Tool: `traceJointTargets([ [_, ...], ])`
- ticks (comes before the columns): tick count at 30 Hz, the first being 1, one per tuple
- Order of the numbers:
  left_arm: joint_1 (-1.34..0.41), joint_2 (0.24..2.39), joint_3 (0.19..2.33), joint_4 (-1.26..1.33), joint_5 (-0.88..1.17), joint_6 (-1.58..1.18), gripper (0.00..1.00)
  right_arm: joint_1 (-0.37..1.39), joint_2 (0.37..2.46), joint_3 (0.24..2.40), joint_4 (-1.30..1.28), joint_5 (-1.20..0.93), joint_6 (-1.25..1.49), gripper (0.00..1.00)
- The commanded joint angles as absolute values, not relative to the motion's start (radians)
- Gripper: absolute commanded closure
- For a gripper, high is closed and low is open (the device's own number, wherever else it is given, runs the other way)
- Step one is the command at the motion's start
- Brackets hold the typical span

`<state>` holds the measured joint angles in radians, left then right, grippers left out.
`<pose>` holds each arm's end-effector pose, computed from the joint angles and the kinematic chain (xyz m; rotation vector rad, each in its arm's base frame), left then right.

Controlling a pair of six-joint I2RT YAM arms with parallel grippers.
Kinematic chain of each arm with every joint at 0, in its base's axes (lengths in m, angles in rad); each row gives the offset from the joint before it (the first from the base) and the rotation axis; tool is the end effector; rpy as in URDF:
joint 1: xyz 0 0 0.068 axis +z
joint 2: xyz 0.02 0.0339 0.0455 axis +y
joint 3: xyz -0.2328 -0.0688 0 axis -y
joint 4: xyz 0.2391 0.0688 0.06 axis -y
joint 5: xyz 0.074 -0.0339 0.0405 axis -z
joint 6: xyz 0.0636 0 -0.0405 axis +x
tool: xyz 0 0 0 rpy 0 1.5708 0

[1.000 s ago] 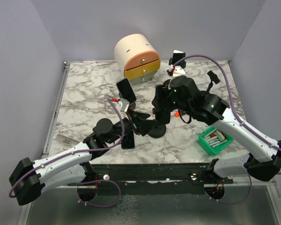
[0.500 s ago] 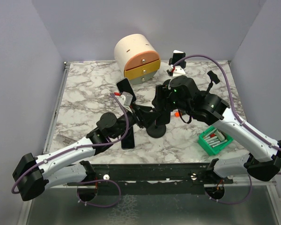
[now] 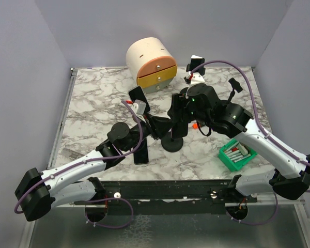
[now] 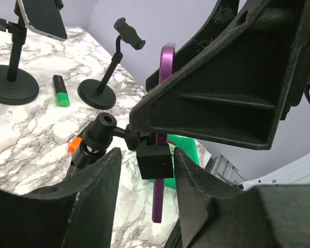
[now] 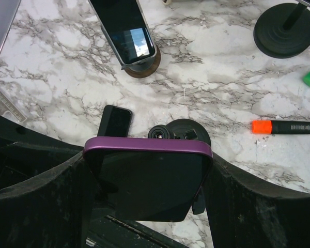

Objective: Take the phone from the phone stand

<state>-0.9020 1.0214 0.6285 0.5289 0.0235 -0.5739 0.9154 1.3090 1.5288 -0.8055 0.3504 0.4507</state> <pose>0.1716 -0.2195 0.2946 0.2745 1.5303 -1.2123 0.1949 0.2178 0.3751 -0.2946 2.1268 0.4305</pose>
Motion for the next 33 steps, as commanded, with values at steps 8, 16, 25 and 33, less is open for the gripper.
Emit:
traceJointTargets([
  [8, -0.888, 1.005, 0.608, 0.548, 0.069, -0.598, 0.81, 0.92, 1.286, 1.533, -0.812, 0.349, 0.439, 0.53],
  [16, -0.861, 0.99, 0.551, 0.606, 0.075, -0.659, 1.0, 0.92, 1.259, 1.49, -0.794, 0.383, 0.456, 0.59],
  [25, -0.819, 1.029, 0.486, 0.768, 0.143, -0.787, 1.0, 0.92, 1.244, 1.451, -0.777, 0.388, 0.479, 0.71],
  [33, -0.781, 1.069, 0.462, 0.876, 0.184, -0.877, 1.0, 0.92, 1.226, 1.433, -0.769, 0.386, 0.492, 0.96],
])
